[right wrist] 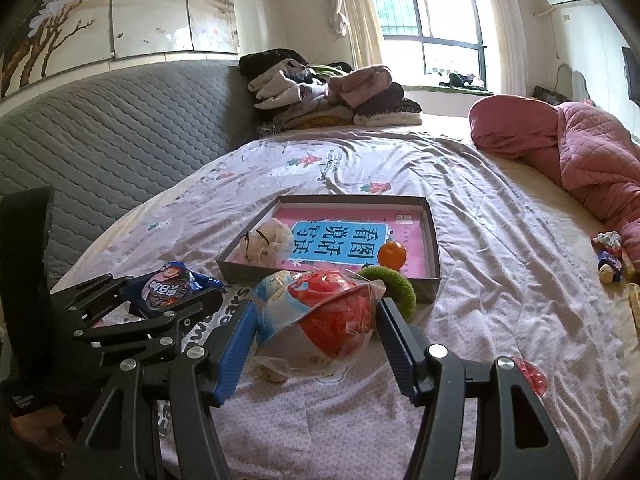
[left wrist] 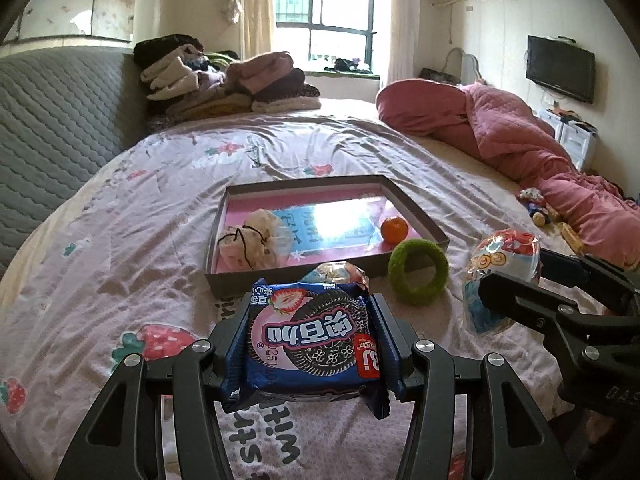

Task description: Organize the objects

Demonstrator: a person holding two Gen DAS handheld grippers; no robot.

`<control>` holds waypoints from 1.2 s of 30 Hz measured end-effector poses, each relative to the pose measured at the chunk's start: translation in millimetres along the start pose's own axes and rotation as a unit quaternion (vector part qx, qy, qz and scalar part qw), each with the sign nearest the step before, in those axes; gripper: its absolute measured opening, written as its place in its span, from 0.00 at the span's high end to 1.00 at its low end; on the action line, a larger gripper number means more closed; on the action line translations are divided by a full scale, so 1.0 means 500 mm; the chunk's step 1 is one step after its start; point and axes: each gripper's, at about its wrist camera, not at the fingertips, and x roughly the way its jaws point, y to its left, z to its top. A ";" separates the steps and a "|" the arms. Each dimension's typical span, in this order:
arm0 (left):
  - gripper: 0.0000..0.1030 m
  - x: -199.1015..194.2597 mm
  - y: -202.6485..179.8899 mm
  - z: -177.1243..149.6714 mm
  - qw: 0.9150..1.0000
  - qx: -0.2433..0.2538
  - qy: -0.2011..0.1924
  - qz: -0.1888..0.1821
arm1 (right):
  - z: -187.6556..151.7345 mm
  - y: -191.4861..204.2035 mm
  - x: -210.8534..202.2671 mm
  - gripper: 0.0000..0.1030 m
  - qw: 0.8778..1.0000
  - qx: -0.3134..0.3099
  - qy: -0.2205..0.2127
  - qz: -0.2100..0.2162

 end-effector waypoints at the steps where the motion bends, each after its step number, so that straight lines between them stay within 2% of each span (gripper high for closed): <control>1: 0.46 -0.003 -0.001 0.001 1.000 0.000 -0.001 0.002 | 0.001 0.001 -0.003 0.40 1.000 -0.001 -0.002 0.000; 9: 0.46 -0.026 -0.001 0.009 0.999 -0.005 -0.010 0.031 | 0.007 0.005 -0.018 0.40 1.000 -0.003 -0.012 -0.001; 19: 0.46 -0.051 0.000 0.013 0.999 -0.016 -0.016 0.037 | 0.012 0.010 -0.030 0.40 1.000 -0.008 -0.020 -0.002; 28: 0.46 -0.047 -0.001 0.020 0.998 -0.015 -0.019 0.056 | 0.025 0.017 -0.034 0.40 0.999 -0.014 -0.030 -0.004; 36: 0.46 -0.037 0.005 0.031 0.998 -0.022 -0.022 0.055 | 0.041 0.013 -0.021 0.40 0.999 -0.021 -0.033 -0.005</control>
